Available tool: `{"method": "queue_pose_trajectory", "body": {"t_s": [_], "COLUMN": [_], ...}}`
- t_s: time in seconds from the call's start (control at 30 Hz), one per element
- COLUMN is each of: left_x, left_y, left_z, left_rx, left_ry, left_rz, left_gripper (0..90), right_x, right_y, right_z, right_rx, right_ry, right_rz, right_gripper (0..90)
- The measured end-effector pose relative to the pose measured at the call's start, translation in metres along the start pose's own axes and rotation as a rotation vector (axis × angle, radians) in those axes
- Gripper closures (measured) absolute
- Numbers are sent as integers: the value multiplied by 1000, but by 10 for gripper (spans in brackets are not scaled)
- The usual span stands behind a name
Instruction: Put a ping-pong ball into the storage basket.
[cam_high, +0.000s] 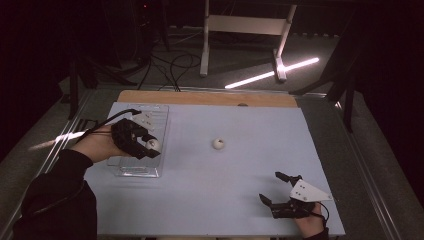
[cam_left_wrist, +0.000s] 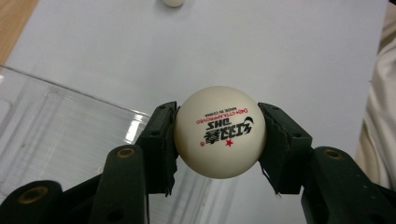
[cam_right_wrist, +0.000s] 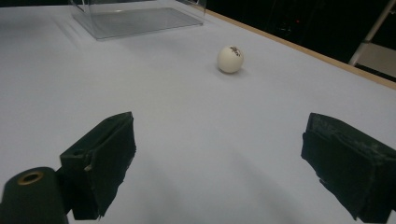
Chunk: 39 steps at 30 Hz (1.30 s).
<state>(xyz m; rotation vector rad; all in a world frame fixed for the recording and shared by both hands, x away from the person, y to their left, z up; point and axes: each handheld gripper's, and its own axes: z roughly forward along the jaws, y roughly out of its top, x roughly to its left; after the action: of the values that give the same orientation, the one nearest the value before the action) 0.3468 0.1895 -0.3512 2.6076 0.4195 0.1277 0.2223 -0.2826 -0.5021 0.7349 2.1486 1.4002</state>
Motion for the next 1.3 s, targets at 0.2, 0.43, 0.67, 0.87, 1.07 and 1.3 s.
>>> {"method": "queue_pose_trajectory", "body": {"t_s": [0.2, 0.43, 0.67, 0.87, 1.07, 1.3], "left_x": [9, 17, 21, 27, 31, 34], "left_y": [-8, -16, -22, -30, -32, -35], "left_z": [7, 19, 31, 42, 51, 58], "left_rx": [-17, -15, 0, 12, 30, 42], "left_ry": [3, 7, 14, 23, 34, 42], "left_rz": [-27, -56, -75, -109, -130, -153], "left_gripper": [522, 522, 521, 521, 520, 520], "right_x": [0, 0, 0, 0, 0, -1], "right_y": [0, 0, 0, 0, 0, 0], "right_z": [0, 0, -1, 0, 0, -1], "right_rx": [0, -1, -2, -3, 0, -1], "right_ry": [2, 1, -3, -1, -1, -1], "right_rz": [-7, -7, -5, -9, -7, -8], "right_gripper": [97, 97, 97, 97, 97, 97]}}
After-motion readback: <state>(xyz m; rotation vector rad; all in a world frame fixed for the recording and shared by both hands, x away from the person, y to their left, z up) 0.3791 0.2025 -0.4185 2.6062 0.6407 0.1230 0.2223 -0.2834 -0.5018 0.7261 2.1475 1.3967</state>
